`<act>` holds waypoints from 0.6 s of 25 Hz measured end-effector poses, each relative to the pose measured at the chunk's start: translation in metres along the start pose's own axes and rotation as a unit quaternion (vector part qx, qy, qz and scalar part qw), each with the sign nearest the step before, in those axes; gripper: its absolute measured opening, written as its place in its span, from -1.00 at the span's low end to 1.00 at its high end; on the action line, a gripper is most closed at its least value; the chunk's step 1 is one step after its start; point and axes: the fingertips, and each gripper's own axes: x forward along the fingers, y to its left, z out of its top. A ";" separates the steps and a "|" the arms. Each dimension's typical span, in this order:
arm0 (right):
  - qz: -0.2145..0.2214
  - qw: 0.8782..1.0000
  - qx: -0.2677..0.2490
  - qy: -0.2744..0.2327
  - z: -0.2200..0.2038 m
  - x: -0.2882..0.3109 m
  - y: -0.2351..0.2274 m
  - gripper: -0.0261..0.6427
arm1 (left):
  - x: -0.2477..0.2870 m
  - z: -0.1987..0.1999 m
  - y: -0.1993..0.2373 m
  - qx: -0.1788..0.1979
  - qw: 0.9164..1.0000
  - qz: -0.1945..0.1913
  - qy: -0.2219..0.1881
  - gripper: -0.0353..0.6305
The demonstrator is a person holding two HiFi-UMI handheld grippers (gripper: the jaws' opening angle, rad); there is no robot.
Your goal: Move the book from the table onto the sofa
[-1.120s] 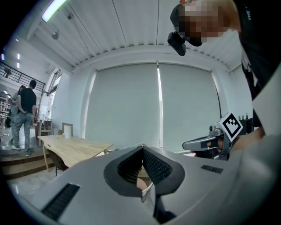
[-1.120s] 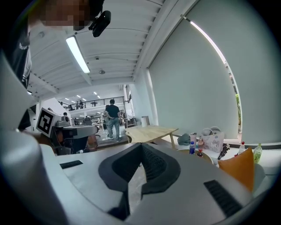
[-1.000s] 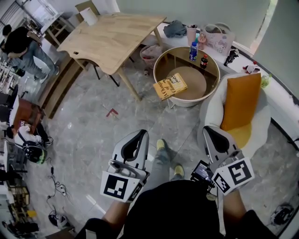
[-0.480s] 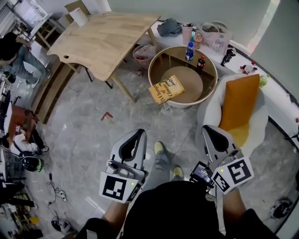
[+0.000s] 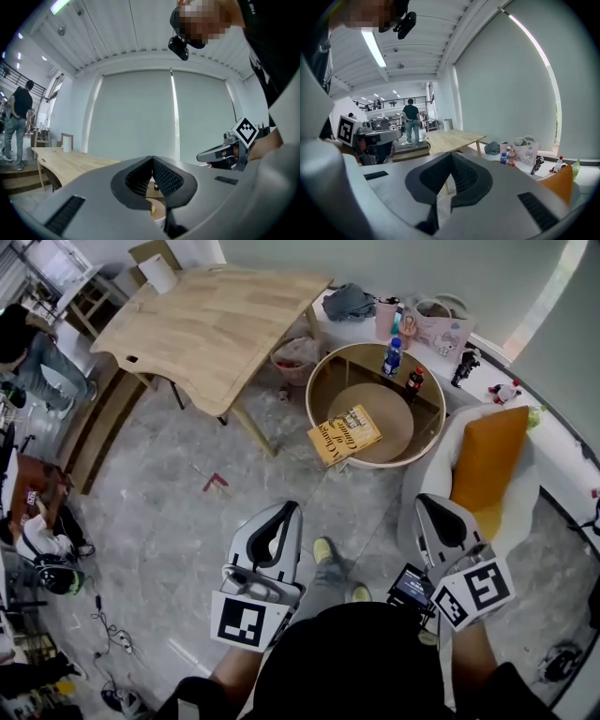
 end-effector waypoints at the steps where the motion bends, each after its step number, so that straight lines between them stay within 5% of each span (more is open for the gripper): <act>1: 0.000 1.000 -0.002 0.002 0.003 0.005 0.002 -0.91 | 0.002 0.003 0.006 0.001 1.000 -0.001 -0.003 -0.87; 15: -0.010 1.000 -0.024 0.017 0.027 0.071 0.001 -0.91 | 0.032 -0.007 0.072 -0.025 1.000 -0.004 0.007 -0.87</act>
